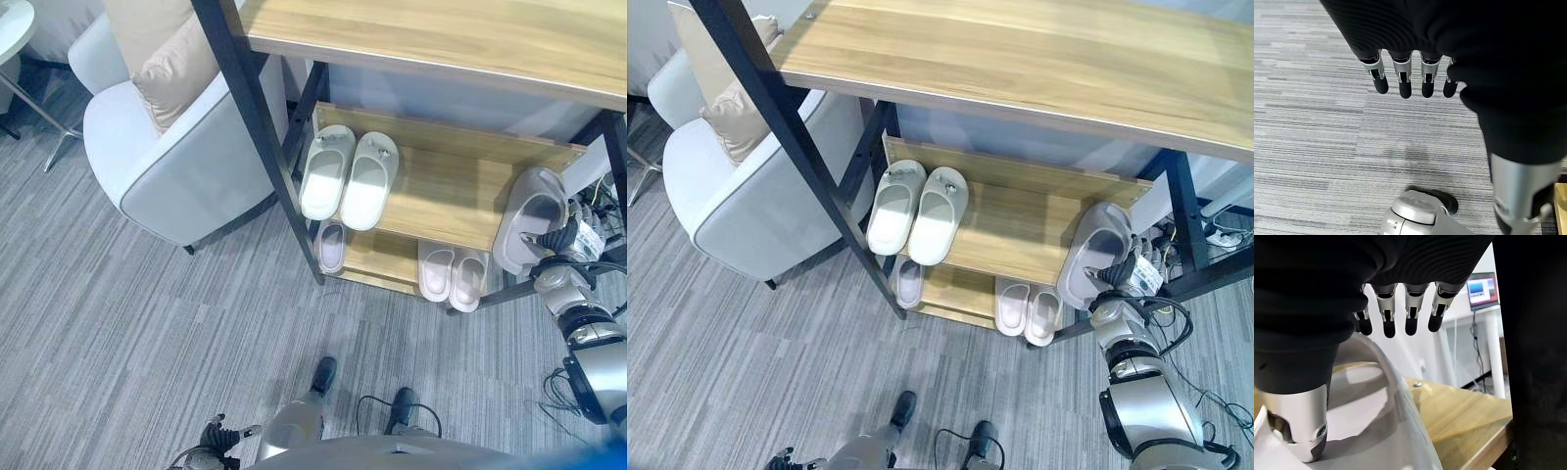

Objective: Arrange the slippers neatly on the shoe rack.

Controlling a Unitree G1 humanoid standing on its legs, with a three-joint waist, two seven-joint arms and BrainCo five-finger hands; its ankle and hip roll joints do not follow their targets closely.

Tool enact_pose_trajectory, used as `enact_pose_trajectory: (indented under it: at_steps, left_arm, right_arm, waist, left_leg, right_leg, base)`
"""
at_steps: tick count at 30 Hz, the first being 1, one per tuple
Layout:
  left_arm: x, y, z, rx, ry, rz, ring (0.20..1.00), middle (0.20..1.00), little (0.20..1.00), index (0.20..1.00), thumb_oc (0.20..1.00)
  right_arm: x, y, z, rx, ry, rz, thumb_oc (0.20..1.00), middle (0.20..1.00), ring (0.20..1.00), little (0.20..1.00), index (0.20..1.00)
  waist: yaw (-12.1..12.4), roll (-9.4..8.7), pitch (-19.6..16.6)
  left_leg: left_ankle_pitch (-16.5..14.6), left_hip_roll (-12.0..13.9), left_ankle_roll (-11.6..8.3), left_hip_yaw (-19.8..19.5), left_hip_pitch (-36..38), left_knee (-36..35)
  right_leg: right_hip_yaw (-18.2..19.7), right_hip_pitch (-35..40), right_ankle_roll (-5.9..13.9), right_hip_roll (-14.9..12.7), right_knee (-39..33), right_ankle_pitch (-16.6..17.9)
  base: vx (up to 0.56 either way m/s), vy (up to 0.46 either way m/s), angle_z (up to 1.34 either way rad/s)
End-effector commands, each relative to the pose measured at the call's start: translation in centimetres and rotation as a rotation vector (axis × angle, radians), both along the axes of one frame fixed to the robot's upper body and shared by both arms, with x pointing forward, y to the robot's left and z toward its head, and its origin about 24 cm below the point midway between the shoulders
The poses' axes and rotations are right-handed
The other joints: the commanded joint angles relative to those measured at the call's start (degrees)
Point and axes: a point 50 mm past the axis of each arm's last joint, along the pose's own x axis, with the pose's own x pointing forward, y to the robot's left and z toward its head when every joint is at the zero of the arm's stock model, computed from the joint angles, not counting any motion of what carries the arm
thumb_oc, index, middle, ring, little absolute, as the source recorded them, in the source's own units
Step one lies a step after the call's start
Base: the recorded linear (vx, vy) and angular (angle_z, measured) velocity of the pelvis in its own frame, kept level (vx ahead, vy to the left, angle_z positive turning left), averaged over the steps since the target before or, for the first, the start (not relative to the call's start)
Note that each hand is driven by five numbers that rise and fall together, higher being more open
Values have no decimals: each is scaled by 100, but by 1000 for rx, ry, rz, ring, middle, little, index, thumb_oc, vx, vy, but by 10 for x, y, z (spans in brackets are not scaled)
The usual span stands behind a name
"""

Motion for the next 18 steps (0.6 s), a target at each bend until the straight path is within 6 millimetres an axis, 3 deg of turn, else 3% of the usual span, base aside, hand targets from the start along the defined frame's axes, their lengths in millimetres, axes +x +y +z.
enact_pose_trajectory:
  at_steps: [1, 6, 10, 13, 18]
  left_arm:
    - [-1, 5, 0, 39, 36, 17, 1000, 1000, 1000, 1000, 1000]
    - [-3, 5, 0, 42, 41, 30, 1000, 1000, 1000, 1000, 1000]
    - [-6, 4, -1, 36, 53, 50, 1000, 1000, 1000, 1000, 1000]
    - [-2, 5, -1, 41, 45, 51, 1000, 1000, 1000, 1000, 1000]
    - [-1, 5, 0, 49, 47, 29, 1000, 1000, 1000, 1000, 1000]
  right_arm:
    - [0, -4, 4, -27, 21, 3, 1000, 1000, 1000, 1000, 1000]
    - [9, 11, 1, 37, -1, 44, 1000, 1000, 1000, 1000, 1000]
    - [13, 42, -14, 191, -62, 97, 1000, 1000, 1000, 1000, 1000]
    - [12, 44, -14, 174, -72, 112, 1000, 1000, 1000, 1000, 1000]
    - [15, 29, 5, 18, -81, 103, 1000, 1000, 1000, 1000, 1000]
  waist:
    - [190, 93, 89]
    - [218, 67, 92]
    - [214, 40, 51]
    - [212, 29, 32]
    - [242, -20, 46]
  left_leg:
    - [-492, 34, -106, -15, 150, 9]
    - [-487, 25, -104, -31, 124, 9]
    - [-527, 39, -86, -49, 170, 9]
    - [-539, 49, -87, -53, 174, 9]
    - [-531, 58, -93, -60, 127, 9]
  right_leg:
    - [-316, 344, 479, -328, 48, 58]
    - [-329, 332, 477, -328, 48, 63]
    - [-352, 379, 452, -316, 48, 35]
    - [-372, 384, 448, -309, 48, 19]
    - [-388, 352, 452, -296, 48, 14]
  base:
    - [0, 0, 0]
    - [0, 0, 0]
    - [18, 5, -1]
    - [11, 4, 0]
    - [0, 0, 0]
